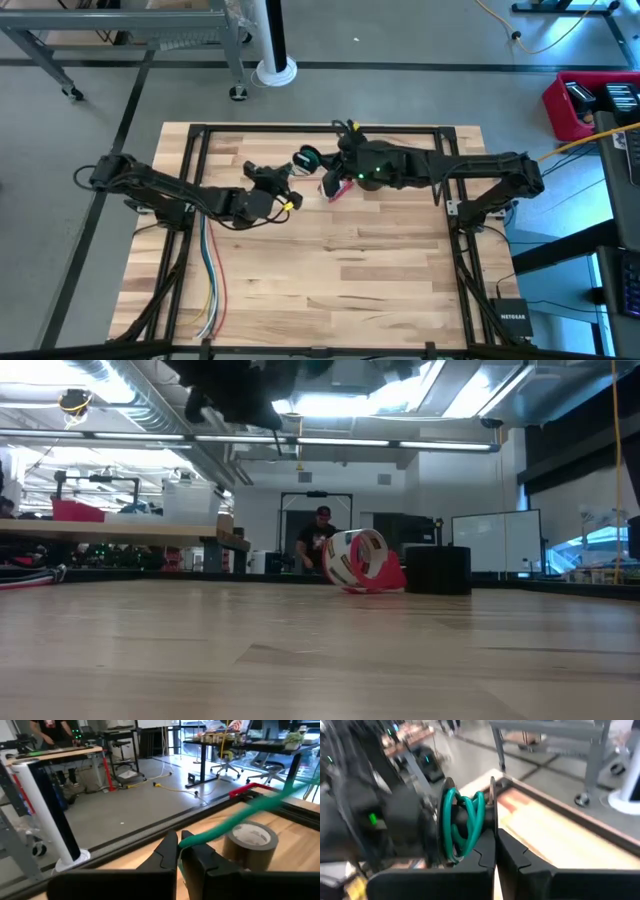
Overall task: Coil cords
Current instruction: Coil the green wire on the spool
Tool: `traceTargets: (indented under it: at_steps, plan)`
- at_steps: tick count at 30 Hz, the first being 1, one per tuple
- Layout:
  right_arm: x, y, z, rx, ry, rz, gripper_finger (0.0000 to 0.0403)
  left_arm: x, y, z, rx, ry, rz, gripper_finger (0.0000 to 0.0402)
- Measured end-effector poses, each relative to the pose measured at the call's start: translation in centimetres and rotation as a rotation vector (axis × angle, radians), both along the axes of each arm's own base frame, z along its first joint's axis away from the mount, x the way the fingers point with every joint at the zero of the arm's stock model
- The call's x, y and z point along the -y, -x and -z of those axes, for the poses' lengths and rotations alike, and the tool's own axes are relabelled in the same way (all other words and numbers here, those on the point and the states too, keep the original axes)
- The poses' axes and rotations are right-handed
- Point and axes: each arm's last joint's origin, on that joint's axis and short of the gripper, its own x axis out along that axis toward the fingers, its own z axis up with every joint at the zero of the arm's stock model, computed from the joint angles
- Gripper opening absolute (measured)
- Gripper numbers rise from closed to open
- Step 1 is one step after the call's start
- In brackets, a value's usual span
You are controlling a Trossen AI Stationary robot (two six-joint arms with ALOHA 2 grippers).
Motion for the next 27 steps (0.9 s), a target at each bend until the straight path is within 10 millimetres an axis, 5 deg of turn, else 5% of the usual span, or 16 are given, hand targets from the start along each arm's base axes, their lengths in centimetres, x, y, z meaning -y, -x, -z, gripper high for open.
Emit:
traceTargets:
  at_steps: [10,27]
  plan:
    - [-2.2,0.4,2.9,-0.153,-0.118,-0.019,0.0003,-0.7,1.8,-2.3,-0.009,-0.02,0.005,0.0001]
    - [-4.2,-1.3,7.6,-0.176,-0.199,-0.043,0.0003,-1.6,1.1,-2.7,0.054,0.057,0.209,0.0]
